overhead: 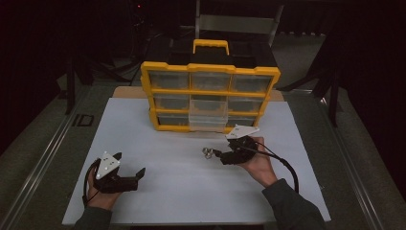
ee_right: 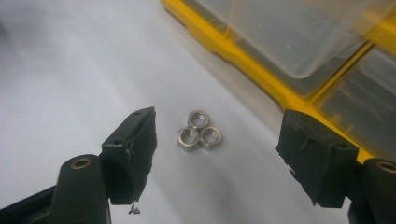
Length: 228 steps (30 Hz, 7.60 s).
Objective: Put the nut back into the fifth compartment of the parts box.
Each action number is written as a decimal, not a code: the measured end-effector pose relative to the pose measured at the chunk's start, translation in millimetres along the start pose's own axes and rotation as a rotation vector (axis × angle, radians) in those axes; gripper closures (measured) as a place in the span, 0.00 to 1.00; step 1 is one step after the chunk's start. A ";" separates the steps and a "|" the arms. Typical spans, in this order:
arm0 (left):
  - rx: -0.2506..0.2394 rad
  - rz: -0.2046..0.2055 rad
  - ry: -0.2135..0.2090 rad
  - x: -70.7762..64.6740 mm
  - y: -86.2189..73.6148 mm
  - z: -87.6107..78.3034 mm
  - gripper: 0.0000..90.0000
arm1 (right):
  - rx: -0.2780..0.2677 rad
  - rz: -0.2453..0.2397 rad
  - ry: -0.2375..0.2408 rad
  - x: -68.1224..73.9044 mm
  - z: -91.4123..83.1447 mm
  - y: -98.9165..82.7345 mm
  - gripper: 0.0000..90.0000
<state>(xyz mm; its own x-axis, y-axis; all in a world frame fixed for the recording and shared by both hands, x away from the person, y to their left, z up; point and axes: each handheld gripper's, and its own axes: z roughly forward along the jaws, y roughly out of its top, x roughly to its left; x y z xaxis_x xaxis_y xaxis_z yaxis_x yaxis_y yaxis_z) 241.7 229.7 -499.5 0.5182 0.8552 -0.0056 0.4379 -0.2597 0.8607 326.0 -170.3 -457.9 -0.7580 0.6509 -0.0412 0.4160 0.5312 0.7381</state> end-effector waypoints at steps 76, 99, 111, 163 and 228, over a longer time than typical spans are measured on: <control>0.001 0.003 -0.001 -0.2 0.0 0.0 0.01 | 0.341 -0.175 0.193 26.4 86.2 -0.8 0.77; -0.001 0.001 -0.003 -0.1 0.0 -0.2 0.01 | 0.345 -0.185 0.203 26.2 79.8 2.4 0.78; 0.000 0.002 -0.003 -0.3 0.0 0.0 0.01 | 0.324 -0.197 0.244 24.9 40.5 17.4 0.78; 0.001 0.002 -0.004 -0.7 -0.3 0.1 0.01 | 0.268 -0.108 0.159 -53.7 -48.1 86.6 0.78; -0.001 0.003 -0.006 -0.4 -0.2 0.0 0.01 | 0.228 -0.071 0.082 -67.9 -46.9 142.8 0.27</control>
<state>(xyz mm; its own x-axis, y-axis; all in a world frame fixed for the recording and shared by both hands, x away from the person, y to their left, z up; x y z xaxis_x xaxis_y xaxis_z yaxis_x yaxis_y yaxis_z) 241.5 229.4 -499.7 0.5239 0.8518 -0.0057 0.4355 -0.2621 0.8612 413.3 -164.0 -318.2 -0.8239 0.5661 -0.0256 0.4555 0.6885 0.5643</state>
